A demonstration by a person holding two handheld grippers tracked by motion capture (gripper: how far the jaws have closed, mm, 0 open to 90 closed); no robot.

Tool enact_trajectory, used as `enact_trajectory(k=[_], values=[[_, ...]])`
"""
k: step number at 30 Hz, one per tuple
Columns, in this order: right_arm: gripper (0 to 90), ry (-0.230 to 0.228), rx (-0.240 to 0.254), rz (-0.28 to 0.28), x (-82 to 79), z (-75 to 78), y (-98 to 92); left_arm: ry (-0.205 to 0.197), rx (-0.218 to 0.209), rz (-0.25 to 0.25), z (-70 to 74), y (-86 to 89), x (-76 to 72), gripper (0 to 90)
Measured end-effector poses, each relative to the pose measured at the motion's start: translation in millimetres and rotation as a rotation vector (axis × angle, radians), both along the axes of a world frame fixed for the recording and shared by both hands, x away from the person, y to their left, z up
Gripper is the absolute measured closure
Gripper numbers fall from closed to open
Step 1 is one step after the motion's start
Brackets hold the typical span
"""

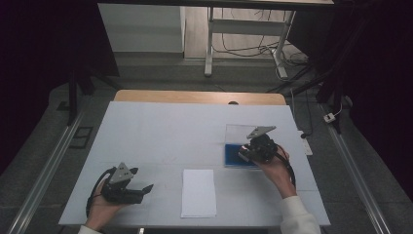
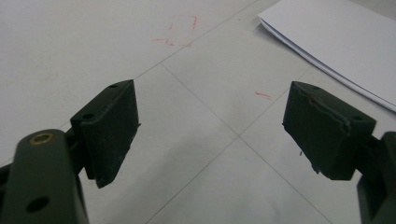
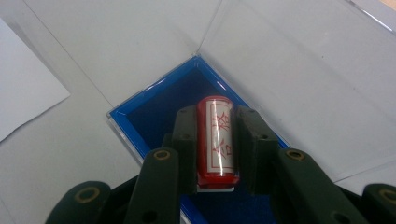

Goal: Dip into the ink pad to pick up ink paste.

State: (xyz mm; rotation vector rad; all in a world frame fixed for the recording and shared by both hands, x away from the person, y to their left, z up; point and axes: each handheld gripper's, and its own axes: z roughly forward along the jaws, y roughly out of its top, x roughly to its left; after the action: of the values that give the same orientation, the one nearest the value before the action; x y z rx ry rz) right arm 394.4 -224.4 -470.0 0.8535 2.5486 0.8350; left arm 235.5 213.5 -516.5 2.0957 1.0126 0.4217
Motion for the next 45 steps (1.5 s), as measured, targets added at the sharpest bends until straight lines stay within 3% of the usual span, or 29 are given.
enact_trajectory(k=[23, 25, 29, 45], values=[[70.6, 0.028, -0.035, 0.000, 4.3, -1.7, 3.0, 0.006, 0.007, 0.000, -1.6, 0.0, 0.4, 18.5], [70.7, 0.043, -0.020, -0.008, 5.9, -2.3, 1.1, 0.006, 0.009, -0.003, -1.7, -0.7, -0.1, 18.5], [70.8, 0.033, -0.040, -0.004, 4.9, -3.1, 3.3, 0.007, 0.010, -0.002, -1.9, -1.0, -0.9, 18.5], [70.8, 0.045, -0.014, -0.007, 6.6, -5.5, 0.5, 0.008, 0.010, 0.001, -2.2, -1.3, -1.4, 18.5]])
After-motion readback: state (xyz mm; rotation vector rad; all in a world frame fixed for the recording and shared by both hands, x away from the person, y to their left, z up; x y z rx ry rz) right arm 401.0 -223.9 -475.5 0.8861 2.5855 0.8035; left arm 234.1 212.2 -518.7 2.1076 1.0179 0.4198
